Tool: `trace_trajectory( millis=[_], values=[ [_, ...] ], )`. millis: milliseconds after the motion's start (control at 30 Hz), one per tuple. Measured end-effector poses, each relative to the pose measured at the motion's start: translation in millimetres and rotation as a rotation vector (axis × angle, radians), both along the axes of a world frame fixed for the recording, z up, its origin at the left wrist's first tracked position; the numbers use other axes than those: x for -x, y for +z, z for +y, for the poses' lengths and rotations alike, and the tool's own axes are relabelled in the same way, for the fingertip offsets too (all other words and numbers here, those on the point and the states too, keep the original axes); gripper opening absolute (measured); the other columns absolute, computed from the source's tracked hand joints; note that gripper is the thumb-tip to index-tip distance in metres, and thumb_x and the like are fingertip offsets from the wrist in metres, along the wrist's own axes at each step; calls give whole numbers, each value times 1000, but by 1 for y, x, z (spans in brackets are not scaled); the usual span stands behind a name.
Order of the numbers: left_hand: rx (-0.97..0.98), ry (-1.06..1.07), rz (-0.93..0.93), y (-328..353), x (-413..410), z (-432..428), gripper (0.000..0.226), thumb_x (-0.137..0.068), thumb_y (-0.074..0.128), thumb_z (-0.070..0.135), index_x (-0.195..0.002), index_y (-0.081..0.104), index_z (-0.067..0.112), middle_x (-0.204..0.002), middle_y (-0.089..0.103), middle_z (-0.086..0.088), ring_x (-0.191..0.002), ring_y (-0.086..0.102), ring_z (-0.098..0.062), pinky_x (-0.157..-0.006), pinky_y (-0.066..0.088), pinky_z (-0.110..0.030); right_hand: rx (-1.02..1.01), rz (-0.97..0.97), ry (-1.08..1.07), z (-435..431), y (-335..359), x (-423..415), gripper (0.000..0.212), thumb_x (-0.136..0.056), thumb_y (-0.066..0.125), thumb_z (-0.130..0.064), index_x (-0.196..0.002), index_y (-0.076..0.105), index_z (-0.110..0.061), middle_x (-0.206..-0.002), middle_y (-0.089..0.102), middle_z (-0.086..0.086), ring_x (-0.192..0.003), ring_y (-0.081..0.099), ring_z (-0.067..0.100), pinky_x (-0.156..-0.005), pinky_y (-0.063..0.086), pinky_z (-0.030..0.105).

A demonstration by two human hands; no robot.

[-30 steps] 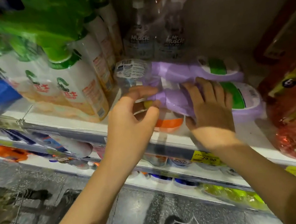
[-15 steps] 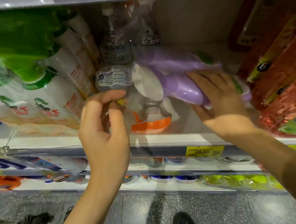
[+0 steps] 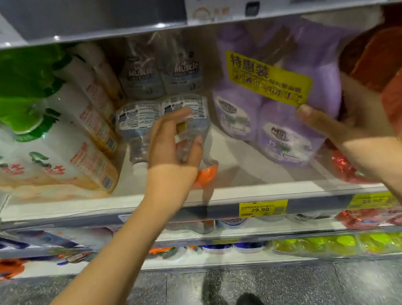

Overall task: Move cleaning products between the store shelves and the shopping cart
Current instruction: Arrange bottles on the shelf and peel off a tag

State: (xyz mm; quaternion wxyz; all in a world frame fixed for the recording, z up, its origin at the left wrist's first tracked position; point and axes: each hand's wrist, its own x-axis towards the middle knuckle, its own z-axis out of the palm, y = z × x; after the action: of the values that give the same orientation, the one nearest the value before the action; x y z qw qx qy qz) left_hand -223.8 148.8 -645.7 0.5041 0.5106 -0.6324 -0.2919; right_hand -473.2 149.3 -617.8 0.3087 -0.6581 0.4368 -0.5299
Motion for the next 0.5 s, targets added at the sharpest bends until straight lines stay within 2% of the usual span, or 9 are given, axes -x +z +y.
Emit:
trace_trajectory(
  millis=[67,133,200,267,333,400,500],
  values=[
    [-92,-19,-32,1,7,-19,53,-81,66,14,-131,46,17,-134,41,-7,-110,52,-1,-94,49,-23,-34,-21,24,-4,0,6,20,-82,73,-34,-100,63,-32,-93,70,-21,-86,58,-1,-77,49,21],
    [-183,-42,-79,5,11,-37,72,-77,75,22,-138,40,15,-141,36,-7,-122,47,-16,-104,45,-40,-74,-56,2,-10,0,13,39,-72,75,-57,-99,65,-31,-94,72,-15,-88,59,7,-78,51,28],
    [-217,-106,-56,10,14,-45,84,-71,76,35,-143,34,21,-147,32,-2,-134,37,-18,-110,38,-44,-120,-113,-9,-15,-1,18,53,-66,76,-62,-100,64,-23,-92,73,-13,-86,61,8,-77,52,26],
    [-208,-149,-75,12,17,-50,86,-78,77,27,-148,29,21,-152,25,0,-140,29,-15,-115,31,-41,-164,-164,21,-17,-1,19,53,-65,79,-58,-100,66,-20,-92,74,-10,-84,63,9,-76,53,27],
    [-152,-172,-166,15,21,-57,86,-83,74,18,-151,22,16,-154,21,-4,-142,24,-15,-117,22,-27,-209,-190,43,-19,-1,18,47,-65,81,-52,-98,70,-21,-94,74,-8,-85,65,10,-77,53,28],
    [-121,-243,-304,20,25,-71,91,-83,75,21,-152,17,12,-157,19,-7,-143,20,-16,-112,17,-16,-232,-218,37,-18,0,17,45,-64,82,-50,-98,71,-22,-95,74,-7,-87,66,9,-80,54,27],
    [-173,-358,-450,21,33,-98,98,-80,77,30,-152,14,12,-157,24,-7,-142,26,-18,-113,24,-23,-226,-257,-51,-15,1,11,49,-67,79,-51,-101,61,-20,-92,74,-14,-85,66,1,-76,53,21]
  ],
)
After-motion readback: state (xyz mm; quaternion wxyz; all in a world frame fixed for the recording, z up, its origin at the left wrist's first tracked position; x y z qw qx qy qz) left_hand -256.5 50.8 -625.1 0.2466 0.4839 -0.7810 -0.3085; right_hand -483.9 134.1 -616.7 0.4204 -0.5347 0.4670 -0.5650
